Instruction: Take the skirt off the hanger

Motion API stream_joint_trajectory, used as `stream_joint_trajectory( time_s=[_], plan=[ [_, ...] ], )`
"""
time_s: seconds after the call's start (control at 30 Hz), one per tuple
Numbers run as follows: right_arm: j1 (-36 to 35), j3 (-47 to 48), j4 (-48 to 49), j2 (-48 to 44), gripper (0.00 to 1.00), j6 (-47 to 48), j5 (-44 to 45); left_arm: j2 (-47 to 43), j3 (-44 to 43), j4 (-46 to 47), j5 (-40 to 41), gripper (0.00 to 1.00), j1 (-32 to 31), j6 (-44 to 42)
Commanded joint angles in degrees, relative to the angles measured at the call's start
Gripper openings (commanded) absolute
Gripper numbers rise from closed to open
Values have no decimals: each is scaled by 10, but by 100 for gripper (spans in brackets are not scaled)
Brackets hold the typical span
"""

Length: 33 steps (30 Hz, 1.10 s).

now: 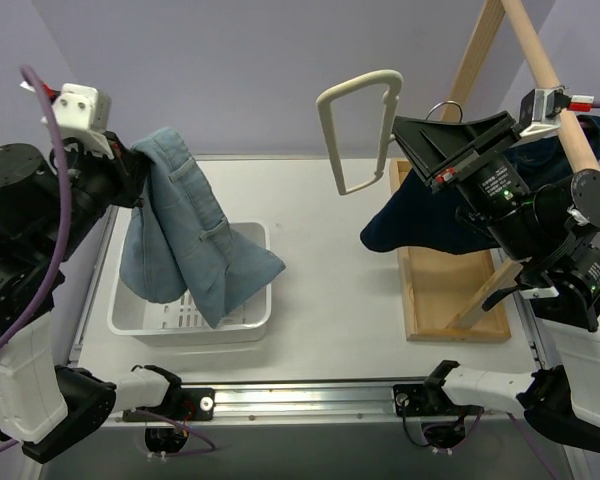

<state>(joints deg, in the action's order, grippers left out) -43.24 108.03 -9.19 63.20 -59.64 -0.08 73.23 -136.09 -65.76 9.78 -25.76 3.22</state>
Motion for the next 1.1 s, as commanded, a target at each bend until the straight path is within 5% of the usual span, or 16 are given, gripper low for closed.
stream_joint_trajectory(
  time_s=[0.0, 0.27, 0.43, 0.57, 0.67, 0.7, 1.07],
  plan=[
    [-4, 3, 11, -14, 0, 15, -7, -13, 68, 27, 19, 2, 4, 12],
    [-5, -24, -15, -33, 0, 27, -5, -88, 448, 128, -36, 2, 16, 123],
    [-4, -47, -28, -46, 0, 22, -12, -115, 602, 187, -98, 2, 33, 207],
    [-5, -38, -91, -43, 0, 34, -21, -125, 631, 215, -137, 15, 42, 234],
    [-5, -26, -151, -27, 0, 47, -27, -119, 610, 204, -157, 42, 43, 247],
    [-4, -24, -162, -24, 0, 50, -28, -118, 595, 200, -165, 58, 43, 251],
    [-5, -29, -335, 3, 0, 113, -32, -198, 550, 268, -261, 68, 41, 335]
  ],
)
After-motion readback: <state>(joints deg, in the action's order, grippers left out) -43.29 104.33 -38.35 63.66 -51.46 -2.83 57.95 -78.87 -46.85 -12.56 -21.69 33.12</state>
